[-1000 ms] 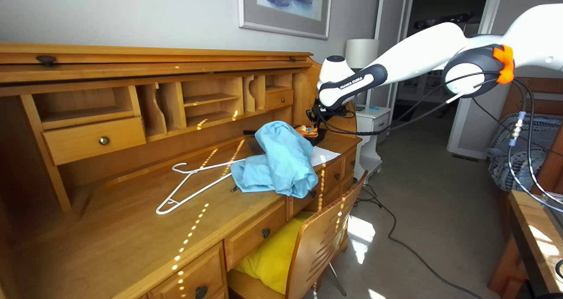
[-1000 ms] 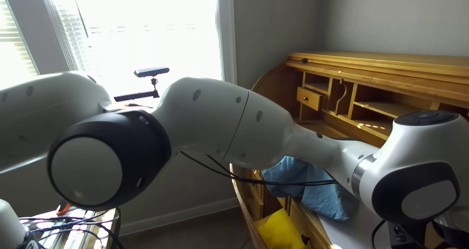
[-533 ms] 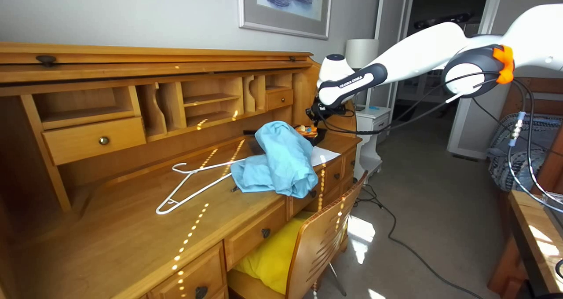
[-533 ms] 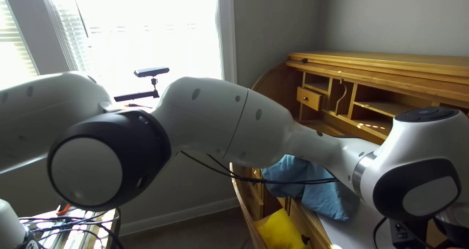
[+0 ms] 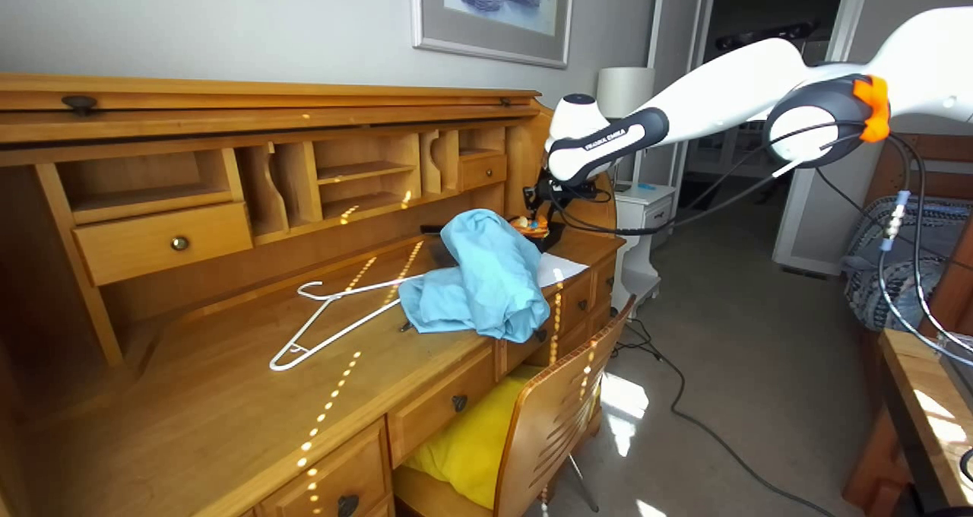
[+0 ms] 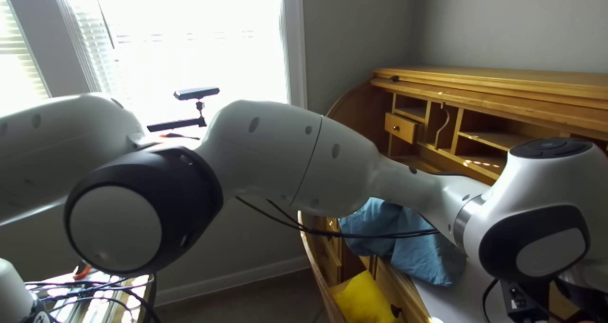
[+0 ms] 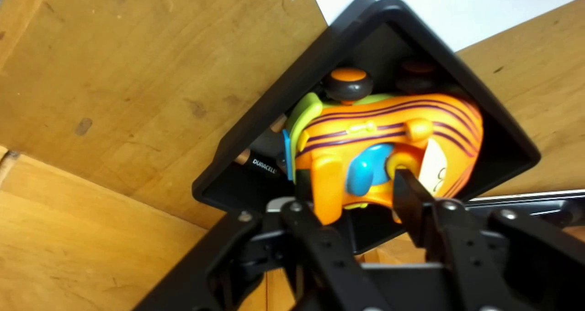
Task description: Remove the toy from the black tray
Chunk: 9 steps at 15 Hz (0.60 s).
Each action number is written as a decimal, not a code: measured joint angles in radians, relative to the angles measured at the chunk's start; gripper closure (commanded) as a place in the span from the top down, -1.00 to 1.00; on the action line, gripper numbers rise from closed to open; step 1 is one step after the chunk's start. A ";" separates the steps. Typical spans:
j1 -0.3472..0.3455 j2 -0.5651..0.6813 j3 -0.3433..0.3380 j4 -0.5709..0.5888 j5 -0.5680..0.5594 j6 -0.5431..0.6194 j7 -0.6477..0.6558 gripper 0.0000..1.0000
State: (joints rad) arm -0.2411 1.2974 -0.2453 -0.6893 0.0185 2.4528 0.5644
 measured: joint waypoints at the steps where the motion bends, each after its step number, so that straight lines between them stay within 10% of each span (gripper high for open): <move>1: -0.002 0.000 0.004 0.000 0.000 0.000 -0.009 0.76; 9: -0.011 0.008 -0.009 0.000 -0.001 -0.009 -0.024 1.00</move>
State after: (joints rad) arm -0.2521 1.3055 -0.2539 -0.6892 0.0180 2.4434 0.5406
